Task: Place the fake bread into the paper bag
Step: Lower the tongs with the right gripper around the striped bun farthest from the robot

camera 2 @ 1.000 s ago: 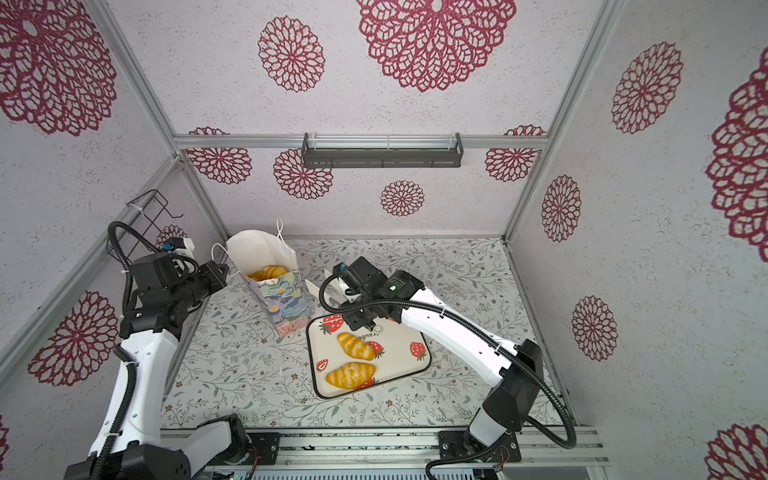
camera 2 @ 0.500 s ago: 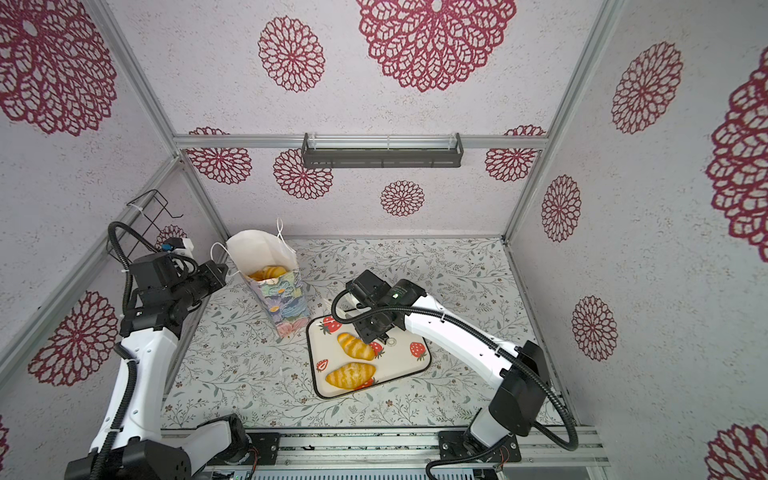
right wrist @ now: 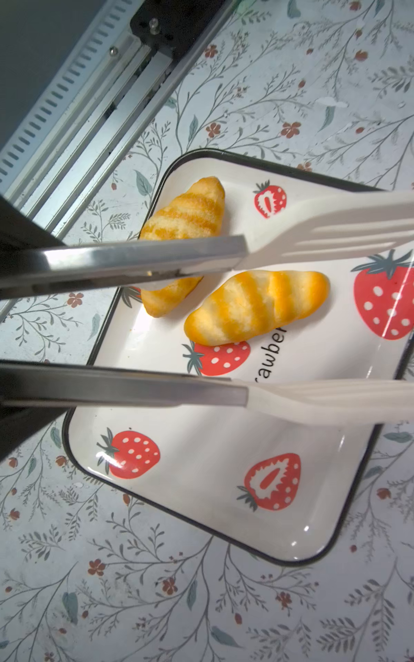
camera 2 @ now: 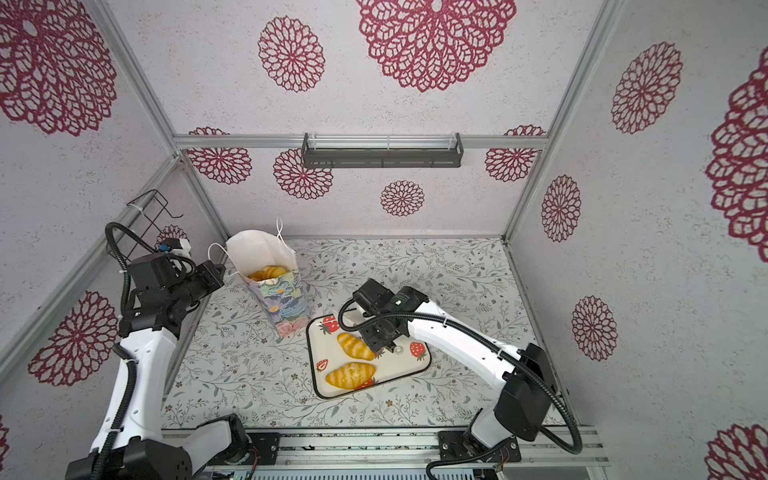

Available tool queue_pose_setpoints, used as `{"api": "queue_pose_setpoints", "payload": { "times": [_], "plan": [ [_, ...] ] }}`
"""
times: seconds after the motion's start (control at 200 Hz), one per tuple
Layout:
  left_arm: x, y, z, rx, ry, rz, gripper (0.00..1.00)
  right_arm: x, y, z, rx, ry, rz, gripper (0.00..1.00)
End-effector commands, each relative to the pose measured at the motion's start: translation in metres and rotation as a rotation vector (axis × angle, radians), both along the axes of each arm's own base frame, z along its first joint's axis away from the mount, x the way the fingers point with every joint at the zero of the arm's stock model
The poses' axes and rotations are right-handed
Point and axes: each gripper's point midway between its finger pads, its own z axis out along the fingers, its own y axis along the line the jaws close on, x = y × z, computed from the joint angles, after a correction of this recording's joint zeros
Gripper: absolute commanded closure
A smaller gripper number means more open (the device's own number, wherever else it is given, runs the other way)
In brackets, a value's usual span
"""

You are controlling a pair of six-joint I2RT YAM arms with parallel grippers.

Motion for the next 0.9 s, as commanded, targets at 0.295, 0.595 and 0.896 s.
{"api": "queue_pose_setpoints", "payload": {
  "times": [0.295,0.595,0.896],
  "plan": [
    [0.001,0.018,0.009,0.007,-0.016,0.062,1.00,-0.015,-0.015,-0.009,0.015,0.037,-0.040,0.49],
    [0.000,0.026,0.011,0.005,-0.019,0.088,1.00,-0.025,-0.015,-0.019,0.014,0.077,-0.022,0.48],
    [0.002,0.024,0.010,-0.009,-0.022,0.079,1.00,-0.037,-0.009,-0.031,-0.007,0.111,0.024,0.47]
  ]
}}
